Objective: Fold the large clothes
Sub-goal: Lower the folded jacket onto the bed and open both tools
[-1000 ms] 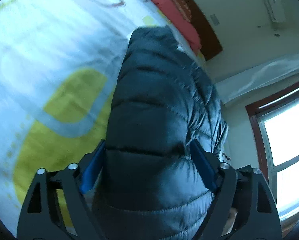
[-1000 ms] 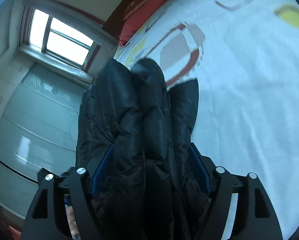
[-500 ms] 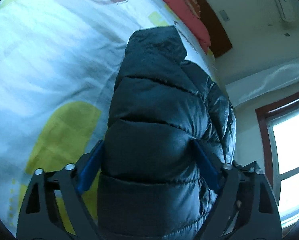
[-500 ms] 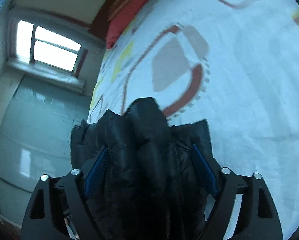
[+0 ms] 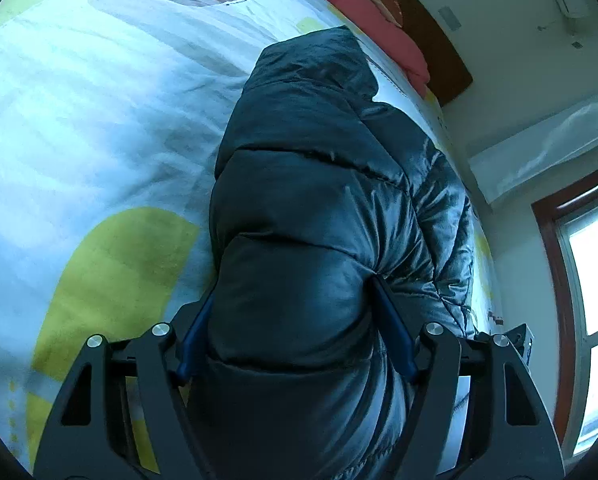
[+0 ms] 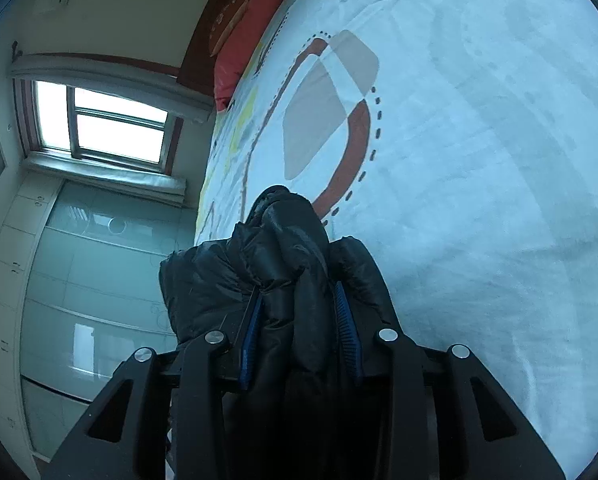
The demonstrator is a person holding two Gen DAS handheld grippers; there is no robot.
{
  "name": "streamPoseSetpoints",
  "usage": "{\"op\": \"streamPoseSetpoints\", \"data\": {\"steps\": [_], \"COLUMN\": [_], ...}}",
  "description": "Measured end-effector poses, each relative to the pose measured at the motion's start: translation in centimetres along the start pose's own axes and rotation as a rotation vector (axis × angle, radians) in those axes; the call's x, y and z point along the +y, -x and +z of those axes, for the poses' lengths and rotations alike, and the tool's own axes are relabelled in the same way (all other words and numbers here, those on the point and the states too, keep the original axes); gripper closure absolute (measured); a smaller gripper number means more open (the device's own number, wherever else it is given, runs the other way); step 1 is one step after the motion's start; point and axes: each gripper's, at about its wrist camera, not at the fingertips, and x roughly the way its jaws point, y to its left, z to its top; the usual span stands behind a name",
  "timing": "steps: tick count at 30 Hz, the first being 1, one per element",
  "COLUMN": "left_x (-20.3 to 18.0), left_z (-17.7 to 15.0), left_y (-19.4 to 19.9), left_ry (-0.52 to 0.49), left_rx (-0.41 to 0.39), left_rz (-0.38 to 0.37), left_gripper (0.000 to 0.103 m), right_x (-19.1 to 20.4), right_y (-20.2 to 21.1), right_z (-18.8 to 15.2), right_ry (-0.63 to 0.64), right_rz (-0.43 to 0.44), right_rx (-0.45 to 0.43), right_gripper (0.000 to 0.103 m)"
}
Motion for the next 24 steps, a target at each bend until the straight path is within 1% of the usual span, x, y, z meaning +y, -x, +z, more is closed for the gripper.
{"op": "streamPoseSetpoints", "data": {"steps": [1,2,3,6,9,11,13,15,17,18,20,21,22,23,24], "left_x": [-0.1,-0.4,-0.3,-0.5,0.0,0.4,1.0,1.7,2.6,3.0,3.8,3.8,3.7,3.5,3.2], "left_z": [0.0,0.0,-0.1,-0.7,-2.0,-3.2,-4.8,-6.6,-8.3,-8.9,-10.2,-10.7,-11.0,-11.3,-11.3], "left_y": [0.3,0.6,0.9,2.5,4.8,6.1,7.5,8.8,10.0,10.3,10.6,10.5,10.4,10.2,10.1], "left_ry": [-0.001,-0.002,-0.005,-0.023,-0.028,-0.033,-0.039,-0.04,-0.02,-0.009,0.013,0.011,-0.001,-0.013,-0.024], "left_rx": [-0.005,-0.015,-0.02,-0.041,-0.055,-0.05,-0.052,-0.055,-0.061,-0.062,-0.055,-0.047,-0.038,-0.034,-0.045], "left_rz": [-0.005,-0.006,-0.006,0.008,-0.006,-0.013,-0.016,-0.012,-0.025,-0.031,-0.045,-0.06,-0.073,-0.074,-0.052], "left_gripper": [0.028,0.025,0.025,0.023,0.022,0.021,0.02,0.017,0.015,0.015,0.014,0.015,0.027,0.033,0.034], "right_x": [0.2,0.3,0.4,1.1,1.7,1.8,1.7,1.5,1.4,1.3,0.9,0.8,0.5,0.3,0.1], "right_y": [0.4,0.7,1.1,2.4,4.2,5.2,6.4,7.4,8.1,8.4,8.8,8.4,8.2,8.0,7.7], "right_z": [-0.1,-0.2,-0.4,-1.0,-2.4,-3.5,-5.2,-6.9,-8.6,-9.5,-10.7,-10.6,-10.7,-10.7,-10.6], "right_ry": [0.005,0.006,0.004,0.018,0.04,0.05,0.046,0.047,0.061,0.066,0.065,0.058,0.041,0.023,0.008], "right_rz": [0.009,0.015,0.019,0.009,0.009,0.006,0.014,0.029,0.03,0.025,0.023,0.024,0.026,0.019,0.021], "right_rx": [-0.006,-0.009,-0.014,-0.024,-0.026,-0.023,-0.019,-0.01,-0.017,-0.021,-0.032,-0.031,-0.028,-0.023,-0.017], "right_gripper": [0.063,0.059,0.054,0.044,0.04,0.039,0.039,0.038,0.034,0.033,0.032,0.032,0.033,0.04,0.05]}}
